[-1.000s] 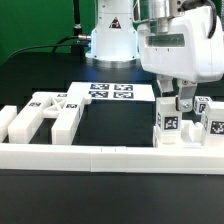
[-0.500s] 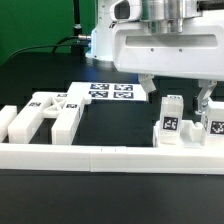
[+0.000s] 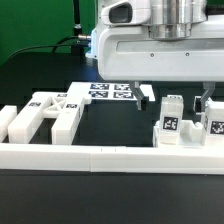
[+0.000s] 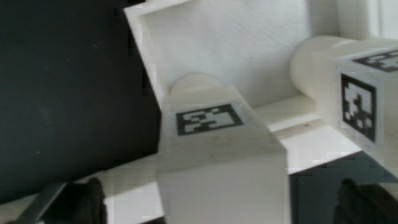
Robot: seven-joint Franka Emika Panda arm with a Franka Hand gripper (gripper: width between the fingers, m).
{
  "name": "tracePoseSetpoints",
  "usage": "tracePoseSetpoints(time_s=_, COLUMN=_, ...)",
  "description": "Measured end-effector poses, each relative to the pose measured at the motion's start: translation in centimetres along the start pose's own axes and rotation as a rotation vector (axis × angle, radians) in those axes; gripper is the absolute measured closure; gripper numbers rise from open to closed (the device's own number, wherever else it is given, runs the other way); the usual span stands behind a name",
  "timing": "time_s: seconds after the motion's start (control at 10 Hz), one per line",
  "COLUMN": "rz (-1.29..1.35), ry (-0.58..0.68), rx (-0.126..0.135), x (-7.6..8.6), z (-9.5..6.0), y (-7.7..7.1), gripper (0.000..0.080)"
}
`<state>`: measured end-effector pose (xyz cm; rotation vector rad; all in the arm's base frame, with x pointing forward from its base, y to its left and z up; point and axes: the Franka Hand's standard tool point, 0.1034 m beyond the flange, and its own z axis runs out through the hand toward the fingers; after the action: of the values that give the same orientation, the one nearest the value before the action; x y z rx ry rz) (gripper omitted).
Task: Assemble chair
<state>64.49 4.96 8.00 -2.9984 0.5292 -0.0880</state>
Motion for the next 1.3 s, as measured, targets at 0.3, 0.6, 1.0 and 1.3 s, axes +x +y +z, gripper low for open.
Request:
tracePoseSetpoints(time_s=0.3, rz=0.156, ry=-0.001, rx=0.002, x=-0.02, z=0.02, y=-0.04, gripper=0.0514)
tracePoseSetpoints(time_s=0.6, rz=0.528, ry=0.017, rx=0.008, x=0.36, z=-0.24, y=-0.07, gripper=0.0514)
tracePoseSetpoints(time_s=1.0, rz=1.146, ry=0.000, rx=0.053, x=0.27, z=0.05, y=0.24, gripper=0.0514)
tracePoseSetpoints(time_s=1.3, rz=1.158, ry=-0.007, rx=0.060, x=0.23, z=0.11, y=0.33, gripper=0.0411)
